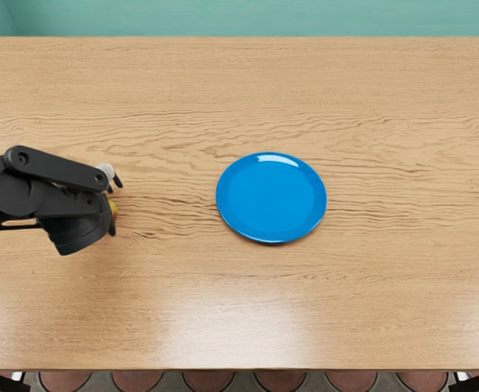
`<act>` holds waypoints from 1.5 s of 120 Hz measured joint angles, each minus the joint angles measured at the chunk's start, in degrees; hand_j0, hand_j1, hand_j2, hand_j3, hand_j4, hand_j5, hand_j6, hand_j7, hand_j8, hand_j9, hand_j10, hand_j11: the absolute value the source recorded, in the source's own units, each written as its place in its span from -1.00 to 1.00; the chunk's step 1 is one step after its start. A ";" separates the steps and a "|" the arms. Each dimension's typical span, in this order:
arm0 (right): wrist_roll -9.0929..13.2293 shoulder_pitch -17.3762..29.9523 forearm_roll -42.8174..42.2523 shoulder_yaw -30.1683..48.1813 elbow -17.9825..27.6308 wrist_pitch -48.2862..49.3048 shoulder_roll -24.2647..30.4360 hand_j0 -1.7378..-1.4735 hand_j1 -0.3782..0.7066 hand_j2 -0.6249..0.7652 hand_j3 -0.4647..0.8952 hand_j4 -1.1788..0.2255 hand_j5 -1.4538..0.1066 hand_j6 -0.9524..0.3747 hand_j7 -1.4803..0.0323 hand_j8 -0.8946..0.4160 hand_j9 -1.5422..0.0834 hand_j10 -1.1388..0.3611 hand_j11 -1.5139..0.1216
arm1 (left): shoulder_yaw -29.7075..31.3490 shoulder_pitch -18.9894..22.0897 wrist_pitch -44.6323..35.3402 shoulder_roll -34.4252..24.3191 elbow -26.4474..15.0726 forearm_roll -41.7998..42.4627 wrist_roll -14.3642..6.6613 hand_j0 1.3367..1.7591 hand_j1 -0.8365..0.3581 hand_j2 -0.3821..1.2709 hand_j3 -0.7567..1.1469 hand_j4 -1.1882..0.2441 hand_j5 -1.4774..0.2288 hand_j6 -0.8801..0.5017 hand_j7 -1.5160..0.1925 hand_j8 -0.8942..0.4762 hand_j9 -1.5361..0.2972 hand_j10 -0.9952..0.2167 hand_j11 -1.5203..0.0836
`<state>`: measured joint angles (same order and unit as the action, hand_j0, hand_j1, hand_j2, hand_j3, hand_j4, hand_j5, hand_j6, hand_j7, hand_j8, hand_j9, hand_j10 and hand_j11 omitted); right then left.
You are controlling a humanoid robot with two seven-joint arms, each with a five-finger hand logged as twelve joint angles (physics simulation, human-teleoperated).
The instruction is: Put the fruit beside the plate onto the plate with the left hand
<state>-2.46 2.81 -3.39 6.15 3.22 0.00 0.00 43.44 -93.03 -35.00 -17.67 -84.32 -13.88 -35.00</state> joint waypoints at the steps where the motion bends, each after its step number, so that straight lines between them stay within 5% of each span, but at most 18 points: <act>1: 0.00 0.00 0.00 0.00 0.00 0.00 0.00 -0.40 -0.86 -0.11 -0.32 0.62 0.80 0.38 0.89 0.31 0.84 0.47 0.79 | 0.00 0.06 0.00 0.12 0.05 0.00 0.00 0.52 0.26 -0.45 -0.20 0.15 0.18 -0.25 0.22 -0.23 0.16 0.04 0.31; 50: 0.00 0.00 -0.01 0.00 0.02 0.00 0.00 -0.40 -0.86 -0.11 -0.32 0.62 0.80 0.38 0.89 0.31 0.84 0.47 0.79 | -0.15 0.66 -0.10 0.44 0.82 -0.07 -0.05 0.52 0.01 -0.43 -0.20 -0.05 0.00 -0.10 -0.03 -0.21 0.03 -0.17 0.09; 94: 0.00 0.00 -0.02 0.00 0.01 0.00 0.00 -0.40 -0.86 -0.11 -0.32 0.62 0.80 0.38 0.89 0.31 0.84 0.47 0.79 | -0.28 0.37 0.00 0.35 0.77 0.07 0.00 0.52 -0.05 -0.40 -0.20 -0.07 -0.06 -0.42 -0.03 -0.42 -0.05 -0.22 0.05; 118: 0.00 0.00 -0.02 0.00 0.00 0.00 0.00 -0.40 -0.86 -0.11 -0.32 0.62 0.80 0.38 0.89 0.31 0.84 0.47 0.79 | -0.28 0.42 0.02 0.35 0.75 0.08 -0.01 0.51 -0.06 -0.42 -0.20 -0.14 -0.14 -0.53 -0.10 -0.35 -0.14 -0.30 -0.04; 180: 0.00 0.00 0.00 0.00 0.01 0.00 0.00 -0.40 -0.86 -0.11 -0.32 0.62 0.80 0.38 0.89 0.31 0.84 0.47 0.79 | 0.26 -4.71 0.06 0.35 0.23 0.75 -0.05 0.49 -0.03 -0.46 -0.20 -0.23 -0.29 -0.48 -0.25 -0.27 -0.28 -0.26 -0.18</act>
<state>-2.46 2.81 -3.40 6.15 3.23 0.00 0.00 43.70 -97.75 -34.94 -17.31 -84.09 -13.13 -35.05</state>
